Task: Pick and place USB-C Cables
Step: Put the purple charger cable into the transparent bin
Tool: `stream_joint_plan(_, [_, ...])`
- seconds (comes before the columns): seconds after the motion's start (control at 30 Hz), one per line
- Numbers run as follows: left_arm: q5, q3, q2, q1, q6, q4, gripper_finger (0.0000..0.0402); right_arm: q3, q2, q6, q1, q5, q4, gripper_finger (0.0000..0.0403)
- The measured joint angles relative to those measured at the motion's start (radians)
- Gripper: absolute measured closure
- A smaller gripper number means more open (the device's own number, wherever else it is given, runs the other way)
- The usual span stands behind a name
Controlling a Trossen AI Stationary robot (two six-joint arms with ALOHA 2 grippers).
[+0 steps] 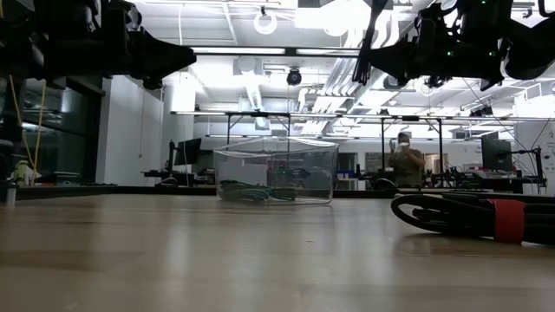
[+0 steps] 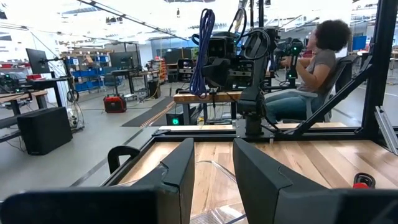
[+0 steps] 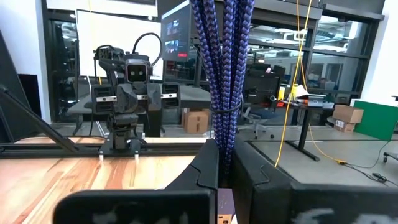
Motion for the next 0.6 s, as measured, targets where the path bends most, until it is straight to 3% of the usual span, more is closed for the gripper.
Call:
stream_joint_plan(0.47, [0.0, 0.0, 0.0, 0.0, 0.009, 0.013, 0.0312, 0.0, 0.0, -0.002, 0.0, 0.006, 0.02, 0.0402])
stream_joint_plan(0.6, [0.0, 0.0, 0.0, 0.0, 0.049, 0.014, 0.0312, 0.011, 0.002, 0.042, 0.001, 0.058, -0.003, 0.0402])
